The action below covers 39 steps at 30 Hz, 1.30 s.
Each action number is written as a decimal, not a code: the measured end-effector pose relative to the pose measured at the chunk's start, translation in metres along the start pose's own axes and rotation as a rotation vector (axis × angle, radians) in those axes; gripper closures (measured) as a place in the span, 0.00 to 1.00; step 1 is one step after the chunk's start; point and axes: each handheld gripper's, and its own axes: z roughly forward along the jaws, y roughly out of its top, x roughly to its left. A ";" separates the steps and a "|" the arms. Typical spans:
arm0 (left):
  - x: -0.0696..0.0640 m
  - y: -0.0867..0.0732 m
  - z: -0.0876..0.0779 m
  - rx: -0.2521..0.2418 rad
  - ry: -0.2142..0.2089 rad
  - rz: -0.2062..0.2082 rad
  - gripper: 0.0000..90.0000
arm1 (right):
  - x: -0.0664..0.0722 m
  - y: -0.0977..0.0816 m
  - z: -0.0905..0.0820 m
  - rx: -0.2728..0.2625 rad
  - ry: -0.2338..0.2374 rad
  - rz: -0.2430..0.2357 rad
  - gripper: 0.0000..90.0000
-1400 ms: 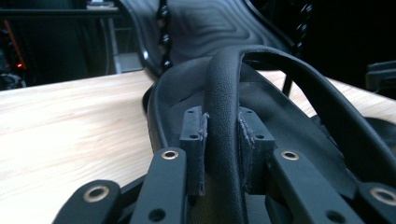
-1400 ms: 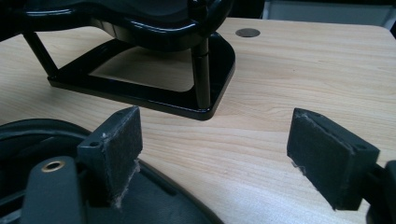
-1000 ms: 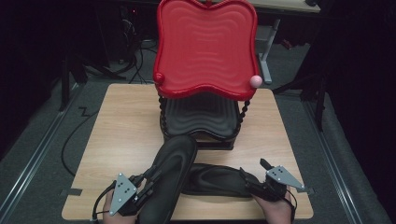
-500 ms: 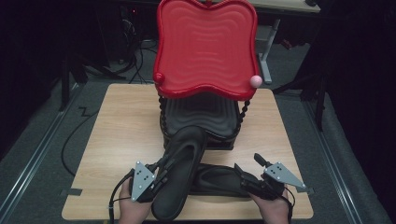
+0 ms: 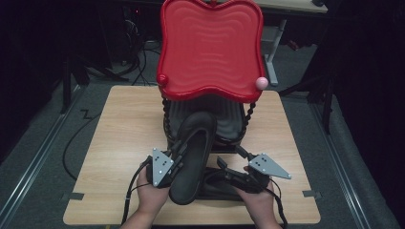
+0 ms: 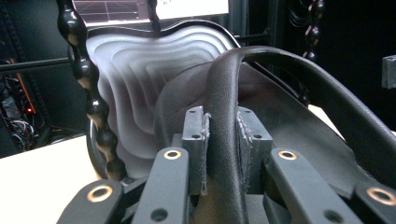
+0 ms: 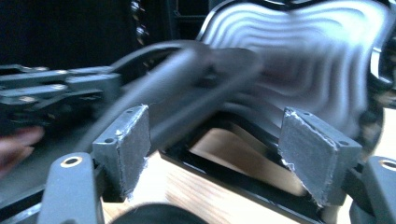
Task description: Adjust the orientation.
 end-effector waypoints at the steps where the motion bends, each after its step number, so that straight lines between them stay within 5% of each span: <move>1: 0.000 0.001 0.004 -0.004 0.014 0.001 0.84 | 0.007 0.003 0.008 0.001 0.018 -0.007 0.30; 12: 0.004 0.003 0.022 -0.006 0.069 -0.012 0.84 | 0.020 0.010 0.037 0.014 0.050 -0.023 0.42; 21: 0.002 0.005 0.034 -0.014 0.093 -0.002 0.84 | 0.016 0.007 0.057 0.039 0.021 -0.049 0.67; 39: 0.006 0.001 0.061 -0.003 0.116 -0.031 0.83 | 0.005 0.005 0.081 0.048 -0.074 -0.083 0.84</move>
